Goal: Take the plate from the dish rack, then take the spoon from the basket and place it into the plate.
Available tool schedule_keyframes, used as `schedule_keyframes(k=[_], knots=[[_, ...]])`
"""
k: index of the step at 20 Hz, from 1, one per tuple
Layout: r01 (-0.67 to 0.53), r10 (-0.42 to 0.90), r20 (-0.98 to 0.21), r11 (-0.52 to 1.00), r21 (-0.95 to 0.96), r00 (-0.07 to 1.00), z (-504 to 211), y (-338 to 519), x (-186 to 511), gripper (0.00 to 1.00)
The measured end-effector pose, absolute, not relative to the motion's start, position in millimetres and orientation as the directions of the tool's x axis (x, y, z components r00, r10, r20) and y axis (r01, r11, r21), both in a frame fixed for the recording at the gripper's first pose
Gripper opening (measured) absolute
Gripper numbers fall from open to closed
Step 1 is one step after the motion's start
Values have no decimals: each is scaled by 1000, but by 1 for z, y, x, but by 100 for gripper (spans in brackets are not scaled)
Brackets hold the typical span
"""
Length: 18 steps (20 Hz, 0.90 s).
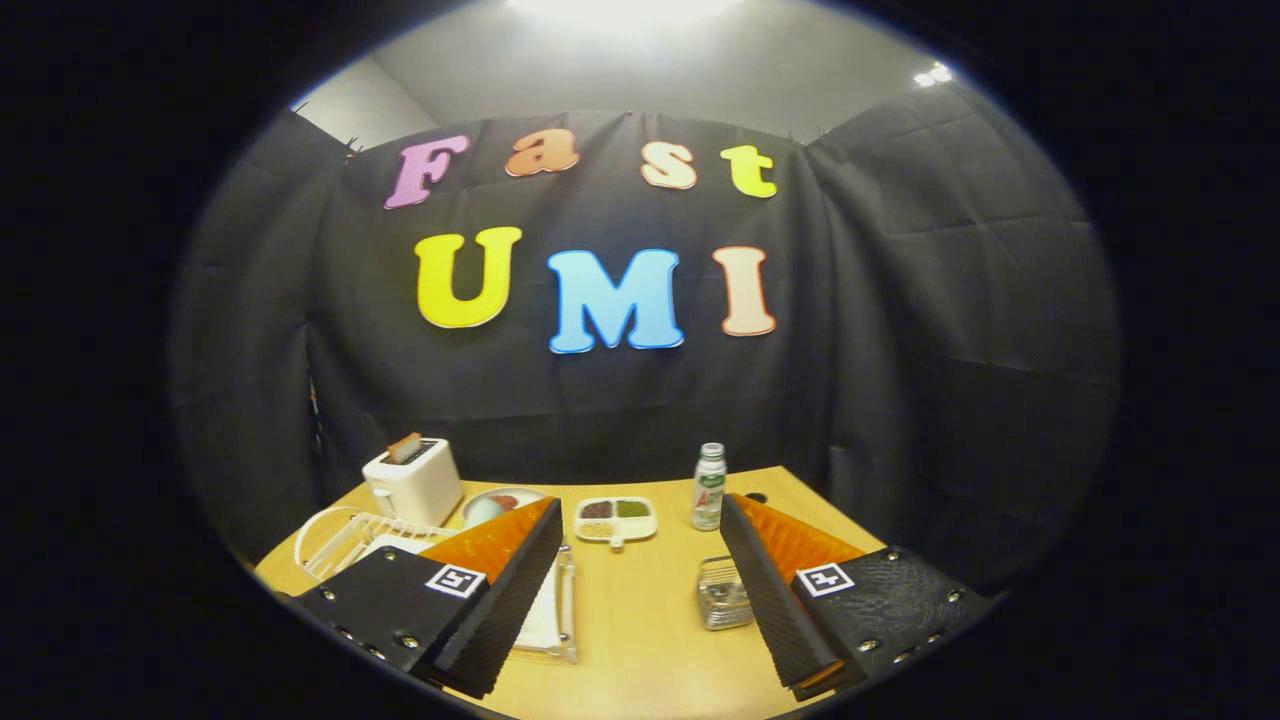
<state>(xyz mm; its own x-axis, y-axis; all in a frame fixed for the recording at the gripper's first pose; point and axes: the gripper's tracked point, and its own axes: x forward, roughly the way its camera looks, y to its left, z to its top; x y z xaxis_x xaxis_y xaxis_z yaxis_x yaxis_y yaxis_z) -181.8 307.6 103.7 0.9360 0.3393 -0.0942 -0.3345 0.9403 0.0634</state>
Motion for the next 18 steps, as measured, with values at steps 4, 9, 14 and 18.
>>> schedule_keyframes(k=[4,9,14,18], knots=[[-403,421,-150,905,134,895,80,379,-186,97],[-414,444,-263,895,163,857,33,432,-167,96],[-403,447,-365,895,194,817,-9,464,-139,75],[-390,451,-457,893,226,767,-43,481,-123,76]])
